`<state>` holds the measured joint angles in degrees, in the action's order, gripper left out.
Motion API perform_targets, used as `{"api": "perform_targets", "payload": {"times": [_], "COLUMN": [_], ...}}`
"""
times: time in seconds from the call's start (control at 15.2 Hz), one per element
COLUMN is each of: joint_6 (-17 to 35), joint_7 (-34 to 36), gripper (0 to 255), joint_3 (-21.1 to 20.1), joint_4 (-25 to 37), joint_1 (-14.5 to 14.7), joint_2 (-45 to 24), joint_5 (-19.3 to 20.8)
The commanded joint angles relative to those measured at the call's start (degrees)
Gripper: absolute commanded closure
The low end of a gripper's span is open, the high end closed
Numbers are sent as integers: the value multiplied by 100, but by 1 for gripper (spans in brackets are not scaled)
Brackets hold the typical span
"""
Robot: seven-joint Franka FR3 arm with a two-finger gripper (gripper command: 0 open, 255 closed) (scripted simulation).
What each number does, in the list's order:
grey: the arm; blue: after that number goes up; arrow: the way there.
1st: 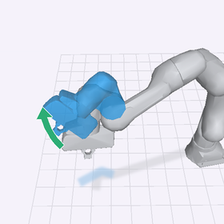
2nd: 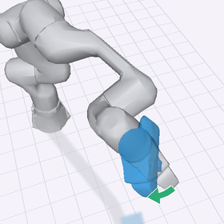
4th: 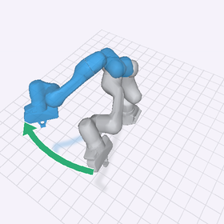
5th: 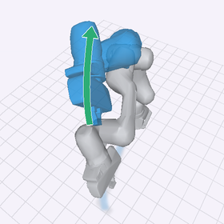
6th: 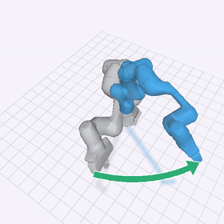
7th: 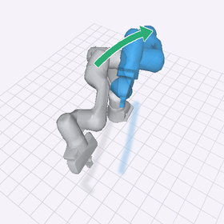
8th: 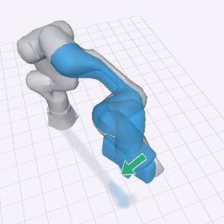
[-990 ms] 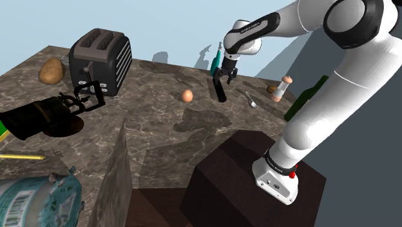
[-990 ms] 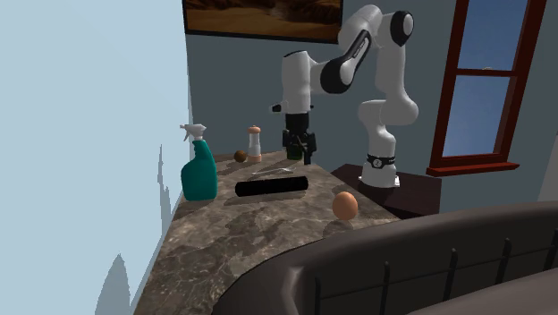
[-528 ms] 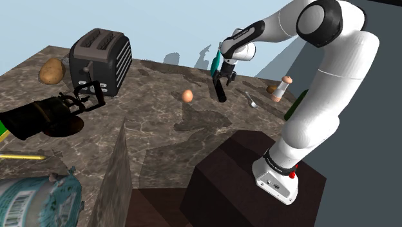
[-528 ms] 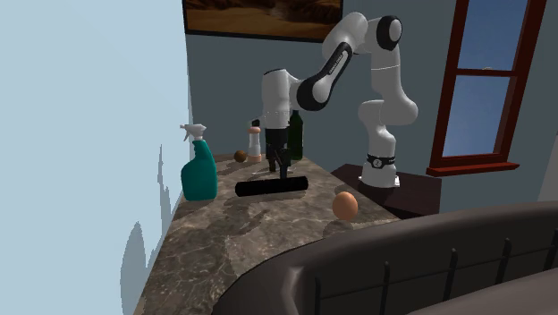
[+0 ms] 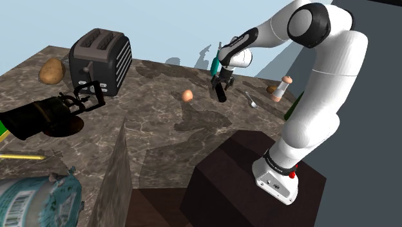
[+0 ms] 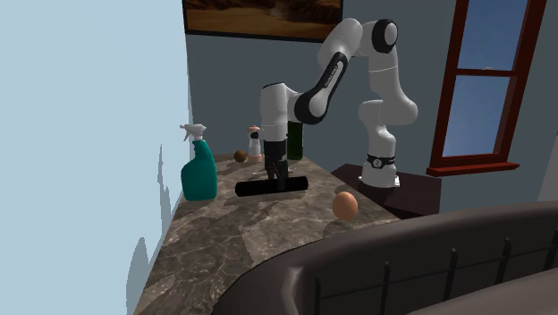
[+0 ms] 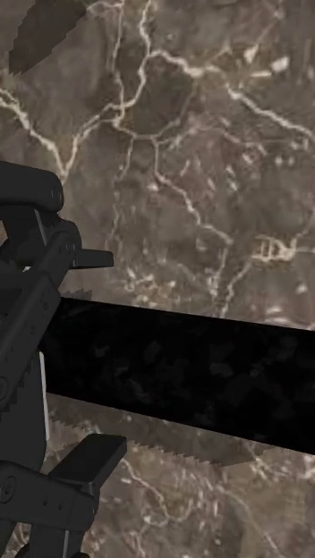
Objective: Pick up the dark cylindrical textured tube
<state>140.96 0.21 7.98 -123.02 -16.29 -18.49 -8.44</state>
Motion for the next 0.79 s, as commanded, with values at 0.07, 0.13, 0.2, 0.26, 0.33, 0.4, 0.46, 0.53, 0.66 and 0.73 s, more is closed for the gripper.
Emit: {"api": "perform_targets", "payload": {"times": [0.07, 0.13, 0.2, 0.26, 0.33, 0.4, 0.46, 0.53, 0.66, 0.73], "joint_6": [48, 46, 46, 46, 45, 44, 45, 45, 48, -16], "joint_7": [-14, -13, -12, -12, -11, -11, -11, -10, -14, 2], "gripper": [255, 255, 255, 255, 255, 255, 255, 255, 255, 255], "joint_3": [-5, -5, -5, -5, -5, -5, -5, -5, -5, 4], "joint_4": [-15, -16, -17, -17, -18, -19, -20, -19, -14, -10], "joint_1": [-6, -5, -4, -4, -4, -4, -3, -3, -5, 1], "joint_2": [-29, -27, -26, -26, -24, -22, -23, -23, -31, 29], "joint_5": [-13, -13, -13, -12, -12, -11, -12, -12, -14, 6]}}
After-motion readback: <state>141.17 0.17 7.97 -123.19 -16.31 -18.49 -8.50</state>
